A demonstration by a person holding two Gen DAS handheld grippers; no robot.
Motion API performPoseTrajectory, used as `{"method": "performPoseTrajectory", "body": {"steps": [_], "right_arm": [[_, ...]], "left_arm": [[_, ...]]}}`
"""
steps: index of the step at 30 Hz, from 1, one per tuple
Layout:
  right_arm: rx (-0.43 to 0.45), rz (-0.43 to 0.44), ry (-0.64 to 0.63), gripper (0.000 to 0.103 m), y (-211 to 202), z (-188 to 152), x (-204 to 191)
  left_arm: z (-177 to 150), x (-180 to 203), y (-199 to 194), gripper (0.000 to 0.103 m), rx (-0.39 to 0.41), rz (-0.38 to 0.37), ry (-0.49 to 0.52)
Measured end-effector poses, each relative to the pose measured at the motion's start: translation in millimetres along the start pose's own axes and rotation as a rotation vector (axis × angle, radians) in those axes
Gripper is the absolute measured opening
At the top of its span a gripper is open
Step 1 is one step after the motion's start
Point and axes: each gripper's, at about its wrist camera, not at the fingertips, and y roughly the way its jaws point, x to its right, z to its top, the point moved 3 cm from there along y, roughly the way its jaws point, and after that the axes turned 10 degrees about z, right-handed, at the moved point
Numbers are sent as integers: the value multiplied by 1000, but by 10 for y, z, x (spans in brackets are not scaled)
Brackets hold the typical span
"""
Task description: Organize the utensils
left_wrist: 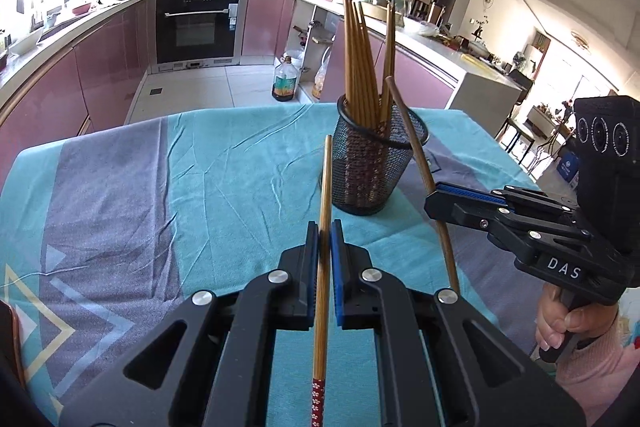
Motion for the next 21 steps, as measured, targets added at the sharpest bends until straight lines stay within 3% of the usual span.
{"method": "performPoseTrajectory", "body": {"steps": [11, 21], "right_arm": [[75, -13, -6, 5, -234, 109, 33], [118, -15, -28, 5, -351, 224, 5]], "left_arm": [[128, 32, -346, 7, 65, -91, -17], [288, 119, -478, 6, 111, -115, -17]]}}
